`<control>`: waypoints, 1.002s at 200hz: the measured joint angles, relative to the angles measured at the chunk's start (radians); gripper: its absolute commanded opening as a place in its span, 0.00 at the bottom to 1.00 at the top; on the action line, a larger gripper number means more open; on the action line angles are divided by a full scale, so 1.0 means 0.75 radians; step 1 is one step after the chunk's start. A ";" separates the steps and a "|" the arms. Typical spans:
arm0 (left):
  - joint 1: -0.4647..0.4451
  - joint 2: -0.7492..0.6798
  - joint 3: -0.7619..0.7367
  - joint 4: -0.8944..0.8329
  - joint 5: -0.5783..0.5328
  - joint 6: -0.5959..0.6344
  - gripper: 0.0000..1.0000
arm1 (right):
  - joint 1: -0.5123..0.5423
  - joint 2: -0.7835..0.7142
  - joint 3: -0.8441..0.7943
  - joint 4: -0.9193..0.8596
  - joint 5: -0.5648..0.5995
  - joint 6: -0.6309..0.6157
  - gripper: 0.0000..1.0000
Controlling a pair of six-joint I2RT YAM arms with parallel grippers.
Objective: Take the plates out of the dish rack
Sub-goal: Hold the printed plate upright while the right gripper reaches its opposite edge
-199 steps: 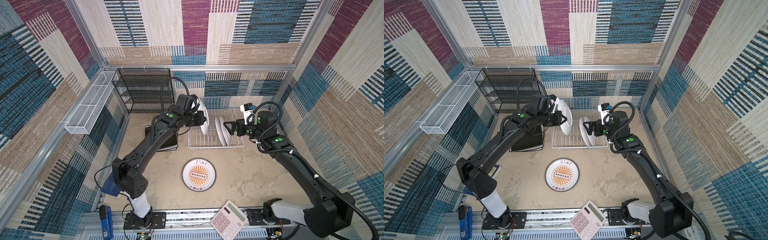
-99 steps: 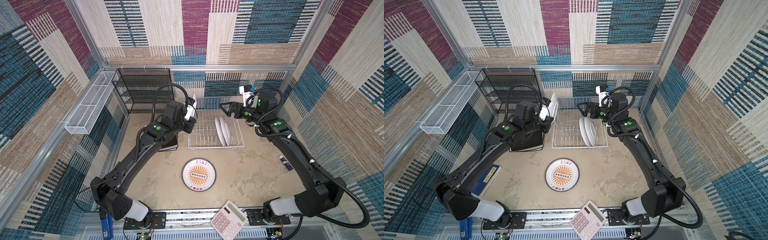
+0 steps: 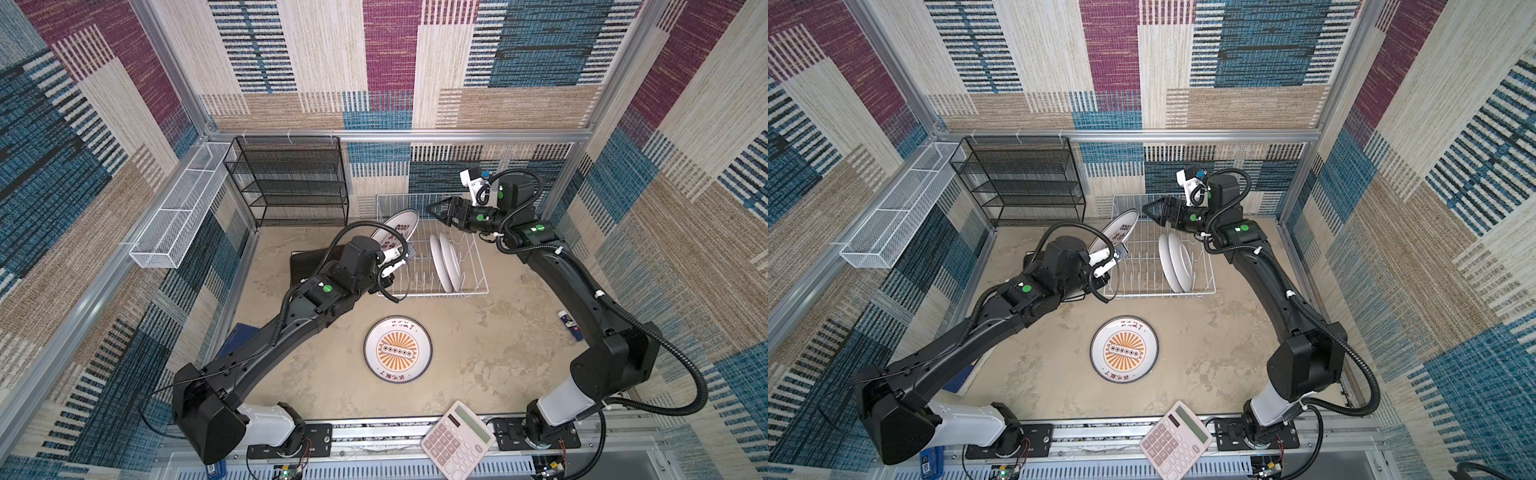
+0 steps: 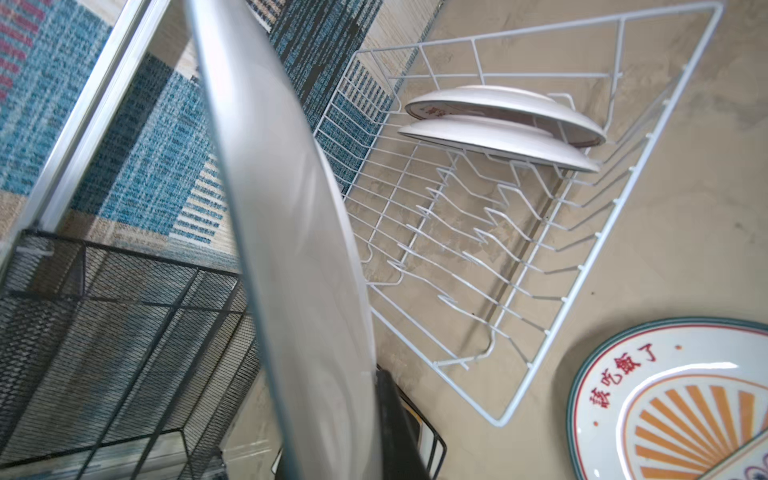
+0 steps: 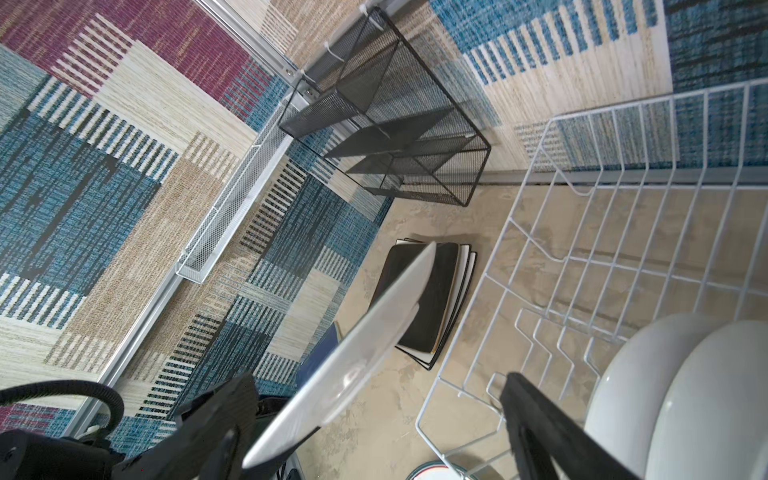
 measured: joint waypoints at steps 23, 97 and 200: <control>-0.041 0.026 -0.044 0.063 -0.079 0.146 0.00 | 0.023 0.024 -0.003 -0.047 0.018 -0.002 0.90; -0.103 0.078 -0.179 0.287 -0.239 0.461 0.00 | 0.080 0.088 -0.123 -0.160 0.036 0.020 0.52; -0.123 0.151 -0.244 0.508 -0.415 0.717 0.09 | 0.075 0.130 -0.141 -0.148 0.009 0.314 0.02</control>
